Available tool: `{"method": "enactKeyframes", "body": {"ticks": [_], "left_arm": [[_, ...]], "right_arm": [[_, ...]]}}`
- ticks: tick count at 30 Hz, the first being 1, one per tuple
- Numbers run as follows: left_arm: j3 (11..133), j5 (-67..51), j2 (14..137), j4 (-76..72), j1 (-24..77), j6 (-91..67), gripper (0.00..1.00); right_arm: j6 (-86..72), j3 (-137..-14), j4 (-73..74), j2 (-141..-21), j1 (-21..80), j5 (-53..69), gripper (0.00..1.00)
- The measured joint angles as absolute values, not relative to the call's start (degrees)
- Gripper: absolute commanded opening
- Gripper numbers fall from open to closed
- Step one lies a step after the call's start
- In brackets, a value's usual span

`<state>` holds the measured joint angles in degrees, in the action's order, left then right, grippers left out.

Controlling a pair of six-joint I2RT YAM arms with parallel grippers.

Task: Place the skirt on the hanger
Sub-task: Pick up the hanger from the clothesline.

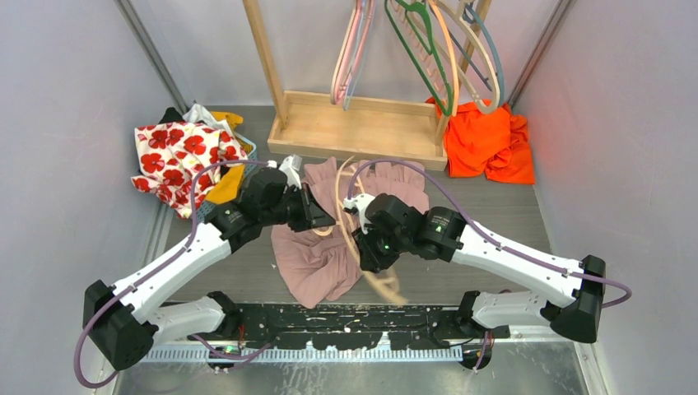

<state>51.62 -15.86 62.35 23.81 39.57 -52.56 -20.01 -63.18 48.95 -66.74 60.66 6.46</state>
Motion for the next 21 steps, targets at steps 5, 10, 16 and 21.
{"method": "enactKeyframes", "body": {"ticks": [5, 10, 16, 21], "left_arm": [[49.84, -15.27, 62.11, 23.35, 40.32, -52.66, 0.0], [48.45, -13.89, 61.63, 25.74, 40.66, -54.5, 0.0], [55.22, -10.48, 63.13, 33.56, 40.8, -57.49, 0.0], [63.44, -8.08, 65.82, 39.27, 41.19, -61.67, 0.0]], "right_arm": [[-18.06, -63.13, 47.24, -65.23, 60.66, 2.85, 0.48], [-16.64, -64.73, 47.22, -64.18, 62.76, -3.55, 0.48], [-16.75, -67.9, 45.82, -68.05, 71.16, -18.57, 0.48], [-16.88, -67.96, 44.73, -70.81, 82.3, -32.8, 0.5]]}}
